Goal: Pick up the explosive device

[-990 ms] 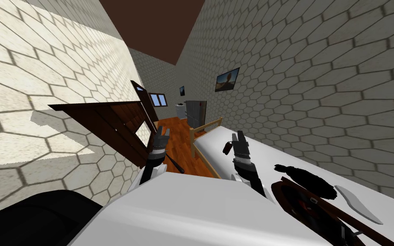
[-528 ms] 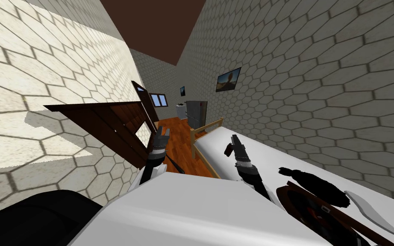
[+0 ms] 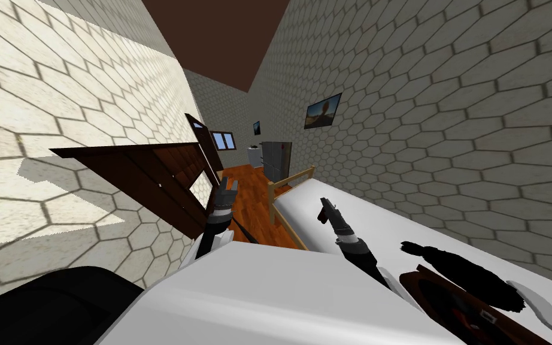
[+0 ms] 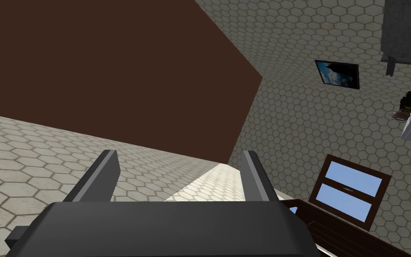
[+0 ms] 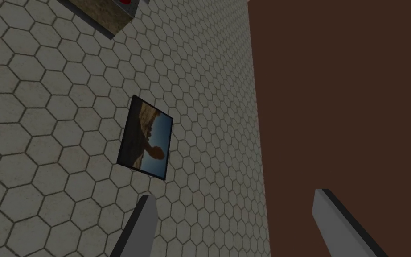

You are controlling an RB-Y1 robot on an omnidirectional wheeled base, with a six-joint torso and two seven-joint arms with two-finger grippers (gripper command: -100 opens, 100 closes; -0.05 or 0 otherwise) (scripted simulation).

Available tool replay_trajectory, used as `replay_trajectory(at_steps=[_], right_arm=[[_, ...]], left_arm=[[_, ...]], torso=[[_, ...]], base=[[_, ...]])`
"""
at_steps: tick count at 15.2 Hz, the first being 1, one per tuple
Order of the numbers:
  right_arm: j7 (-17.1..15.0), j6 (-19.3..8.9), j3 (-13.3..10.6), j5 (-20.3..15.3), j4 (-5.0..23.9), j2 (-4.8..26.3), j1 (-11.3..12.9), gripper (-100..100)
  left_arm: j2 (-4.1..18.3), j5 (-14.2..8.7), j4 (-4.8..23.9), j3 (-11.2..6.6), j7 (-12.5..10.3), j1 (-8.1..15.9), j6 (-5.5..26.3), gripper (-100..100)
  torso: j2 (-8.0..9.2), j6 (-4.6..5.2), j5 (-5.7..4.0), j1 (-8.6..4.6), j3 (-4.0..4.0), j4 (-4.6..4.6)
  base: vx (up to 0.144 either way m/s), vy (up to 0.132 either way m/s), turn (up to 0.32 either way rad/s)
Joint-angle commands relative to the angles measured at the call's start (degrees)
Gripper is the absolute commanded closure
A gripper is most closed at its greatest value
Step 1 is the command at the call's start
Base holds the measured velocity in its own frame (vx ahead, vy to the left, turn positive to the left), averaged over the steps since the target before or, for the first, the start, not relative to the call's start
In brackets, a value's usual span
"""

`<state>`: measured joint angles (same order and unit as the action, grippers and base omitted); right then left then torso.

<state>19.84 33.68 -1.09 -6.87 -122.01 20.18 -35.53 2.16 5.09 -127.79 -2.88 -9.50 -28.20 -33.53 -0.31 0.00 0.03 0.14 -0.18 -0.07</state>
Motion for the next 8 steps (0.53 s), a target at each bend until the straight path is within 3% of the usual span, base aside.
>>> replay_trajectory(at_steps=[1, 2, 8], right_arm=[[1.69, 0.3, 0.48, -0.68, 1.1, 2.86, -0.73, -100], [1.69, 0.3, 0.48, -0.68, 1.1, 3.07, -0.73, -100], [8.05, 1.82, 2.17, -3.61, 5.65, 11.58, -4.39, -100]], left_arm=[[0.0, 0.0, 0.0, 0.0, 0.0, 0.0, 0.0, 0], [0.0, 0.0, 0.0, 0.0, 0.0, 0.0, 0.0, 0], [0.0, 0.0, 0.0, 0.0, 0.0, 0.0, 0.0, 0]], torso=[[0.0, 0.0, 0.0, 0.0, 0.0, 0.0], [-0.02, 0.0, 0.0, 0.0, -0.02, -0.01], [-0.03, 0.0, 0.01, 0.03, -0.02, -0.01]], base=[[0.085, 0.039, 0.018], [0.055, 0.029, 0.004], [0.074, 0.04, 0.025]])
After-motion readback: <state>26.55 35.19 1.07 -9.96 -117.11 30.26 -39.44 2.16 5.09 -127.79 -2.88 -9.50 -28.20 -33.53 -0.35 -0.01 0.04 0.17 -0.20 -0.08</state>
